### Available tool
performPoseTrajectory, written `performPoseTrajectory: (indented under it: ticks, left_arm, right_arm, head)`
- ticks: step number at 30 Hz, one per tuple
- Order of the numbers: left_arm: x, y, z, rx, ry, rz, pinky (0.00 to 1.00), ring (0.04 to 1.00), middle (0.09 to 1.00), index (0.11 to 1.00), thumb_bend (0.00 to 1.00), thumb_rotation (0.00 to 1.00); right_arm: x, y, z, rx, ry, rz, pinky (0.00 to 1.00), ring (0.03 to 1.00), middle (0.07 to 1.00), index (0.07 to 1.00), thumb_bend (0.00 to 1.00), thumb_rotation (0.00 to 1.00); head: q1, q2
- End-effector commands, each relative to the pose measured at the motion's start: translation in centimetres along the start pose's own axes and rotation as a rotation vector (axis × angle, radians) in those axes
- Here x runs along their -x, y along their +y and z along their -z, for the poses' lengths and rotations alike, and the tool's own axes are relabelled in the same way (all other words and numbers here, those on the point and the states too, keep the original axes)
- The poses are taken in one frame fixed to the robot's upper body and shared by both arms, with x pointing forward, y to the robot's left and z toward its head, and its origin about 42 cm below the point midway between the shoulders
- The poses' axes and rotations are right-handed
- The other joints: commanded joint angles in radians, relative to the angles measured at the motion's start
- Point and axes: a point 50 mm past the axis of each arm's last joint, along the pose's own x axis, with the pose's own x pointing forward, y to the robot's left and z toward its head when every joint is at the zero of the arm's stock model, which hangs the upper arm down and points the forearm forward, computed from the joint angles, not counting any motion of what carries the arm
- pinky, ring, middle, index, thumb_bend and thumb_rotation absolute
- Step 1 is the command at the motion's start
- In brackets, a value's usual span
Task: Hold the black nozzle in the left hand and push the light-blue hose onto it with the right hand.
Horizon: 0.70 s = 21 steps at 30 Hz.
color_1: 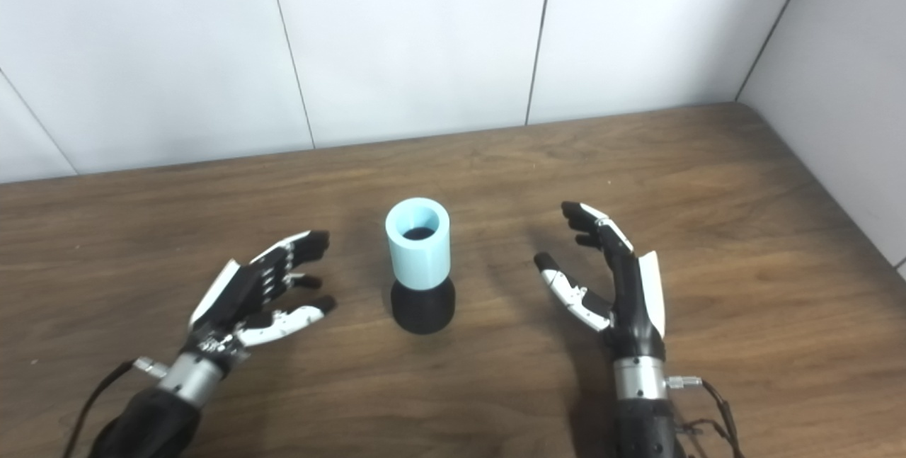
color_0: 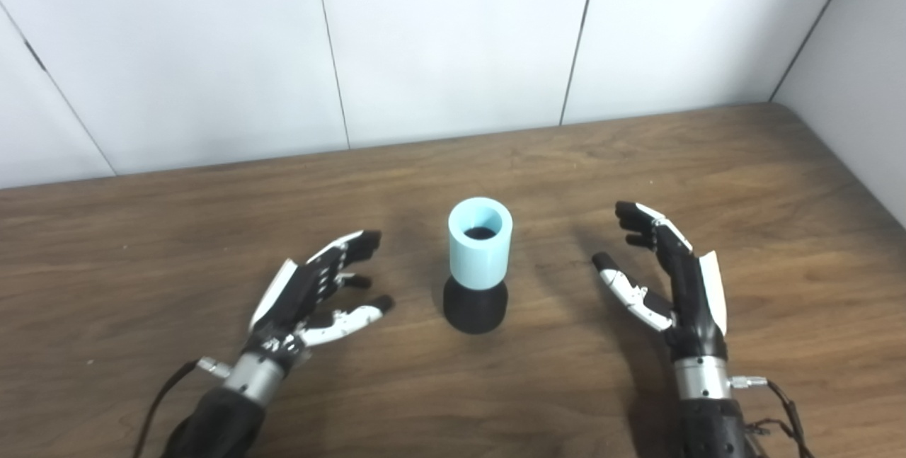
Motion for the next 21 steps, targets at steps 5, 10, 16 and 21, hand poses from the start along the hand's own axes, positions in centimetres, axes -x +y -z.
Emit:
performPoseTrajectory:
  ticks: [5, 10, 16, 21]
  left_arm:
    - [4.1, 5.2, -0.2, -0.042, 0.117, -0.186, 0.78, 0.809, 0.816, 0.795, 0.33, 0.56]
    - [4.7, 6.5, -2.0, 0.063, 0.034, -0.218, 0.85, 0.861, 0.851, 0.821, 0.33, 0.74]
    - [5.4, 6.8, -2.0, 0.188, -0.119, -0.233, 0.99, 0.986, 0.964, 0.948, 0.29, 0.52]
    - [6.6, 5.8, -1.4, 0.201, -0.177, -0.297, 0.98, 0.992, 0.974, 0.957, 0.43, 0.76]
  right_arm:
    - [0.3, 0.1, 0.3, -0.007, 0.040, -0.004, 0.68, 0.738, 0.752, 0.733, 0.31, 0.36]
    - [0.3, 0.2, 0.2, -0.025, 0.050, -0.007, 0.69, 0.753, 0.769, 0.744, 0.28, 0.38]
    - [0.4, -0.2, 0.2, -0.015, 0.002, -0.083, 0.74, 0.802, 0.807, 0.780, 0.26, 0.57]
    - [0.3, -0.8, -1.2, -0.036, -0.043, -0.120, 0.79, 0.849, 0.851, 0.820, 0.24, 0.61]
  head:
    - [-0.003, -0.005]
    - [0.000, -0.011]
    - [0.007, -0.013]
    - [0.022, -0.012]
